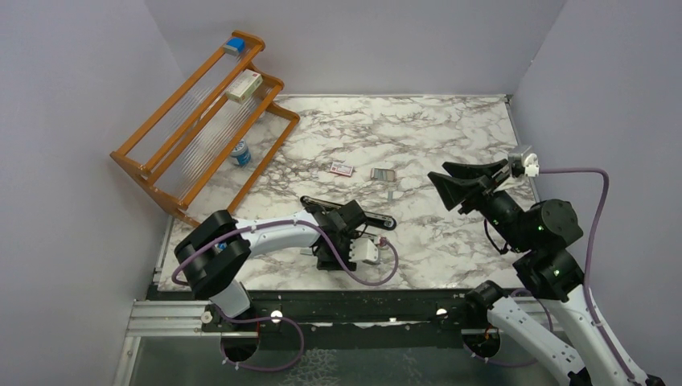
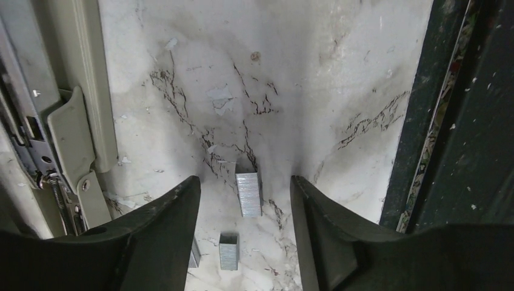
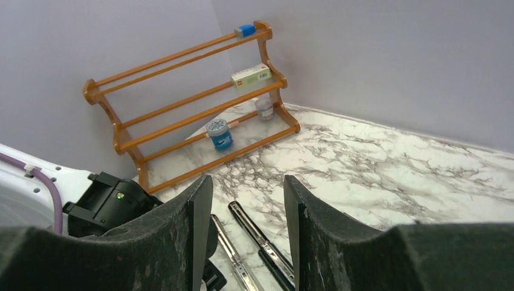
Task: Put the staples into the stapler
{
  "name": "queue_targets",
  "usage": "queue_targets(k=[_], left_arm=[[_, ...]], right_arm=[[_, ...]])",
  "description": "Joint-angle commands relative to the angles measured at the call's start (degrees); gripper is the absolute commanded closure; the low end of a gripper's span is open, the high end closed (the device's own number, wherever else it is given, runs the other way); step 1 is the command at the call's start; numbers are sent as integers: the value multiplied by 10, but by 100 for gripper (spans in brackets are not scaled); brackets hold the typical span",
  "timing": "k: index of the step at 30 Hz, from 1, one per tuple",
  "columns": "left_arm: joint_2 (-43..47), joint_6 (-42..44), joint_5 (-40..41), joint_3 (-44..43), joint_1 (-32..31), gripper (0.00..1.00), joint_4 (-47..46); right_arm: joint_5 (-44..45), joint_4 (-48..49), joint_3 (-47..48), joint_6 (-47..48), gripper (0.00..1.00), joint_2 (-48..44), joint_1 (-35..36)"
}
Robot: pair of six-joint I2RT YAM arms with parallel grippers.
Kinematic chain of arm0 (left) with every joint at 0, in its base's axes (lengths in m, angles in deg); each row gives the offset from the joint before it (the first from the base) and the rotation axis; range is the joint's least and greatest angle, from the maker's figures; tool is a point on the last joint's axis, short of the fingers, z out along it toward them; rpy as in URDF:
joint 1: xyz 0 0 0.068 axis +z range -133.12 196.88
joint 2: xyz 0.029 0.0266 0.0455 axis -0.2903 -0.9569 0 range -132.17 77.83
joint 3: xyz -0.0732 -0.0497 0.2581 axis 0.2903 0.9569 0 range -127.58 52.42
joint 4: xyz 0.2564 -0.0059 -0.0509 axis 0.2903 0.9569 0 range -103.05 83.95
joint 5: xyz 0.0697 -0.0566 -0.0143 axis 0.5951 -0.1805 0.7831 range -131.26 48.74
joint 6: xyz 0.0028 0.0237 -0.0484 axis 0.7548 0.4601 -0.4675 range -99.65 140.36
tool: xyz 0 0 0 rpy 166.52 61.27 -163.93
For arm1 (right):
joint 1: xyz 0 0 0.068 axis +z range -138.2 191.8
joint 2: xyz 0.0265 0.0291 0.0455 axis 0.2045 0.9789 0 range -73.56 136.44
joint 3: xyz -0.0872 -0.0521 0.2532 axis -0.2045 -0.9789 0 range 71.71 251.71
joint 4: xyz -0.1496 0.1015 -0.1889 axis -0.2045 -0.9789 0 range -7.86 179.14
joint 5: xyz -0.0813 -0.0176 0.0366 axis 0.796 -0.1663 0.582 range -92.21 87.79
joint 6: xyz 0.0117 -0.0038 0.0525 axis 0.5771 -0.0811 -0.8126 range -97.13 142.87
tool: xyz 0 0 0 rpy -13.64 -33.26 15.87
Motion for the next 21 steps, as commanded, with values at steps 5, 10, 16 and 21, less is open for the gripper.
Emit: queue_targets(k=[5,10,16,21], left_arm=[[57,-13,-9,-77,-3,37,-9],[130,-25,-5,-85,0,37,-60],[252,-109,12,-17,1,36,-207],[369,-223,105,104,2,33,-364]], right_arm=[[130,-44,-15,-54,50,33,3],[172,-95,-4,-53,50,122,3],[201,-170,41,-52,46,268,3],[200,-178,58,-65,45,384,3]])
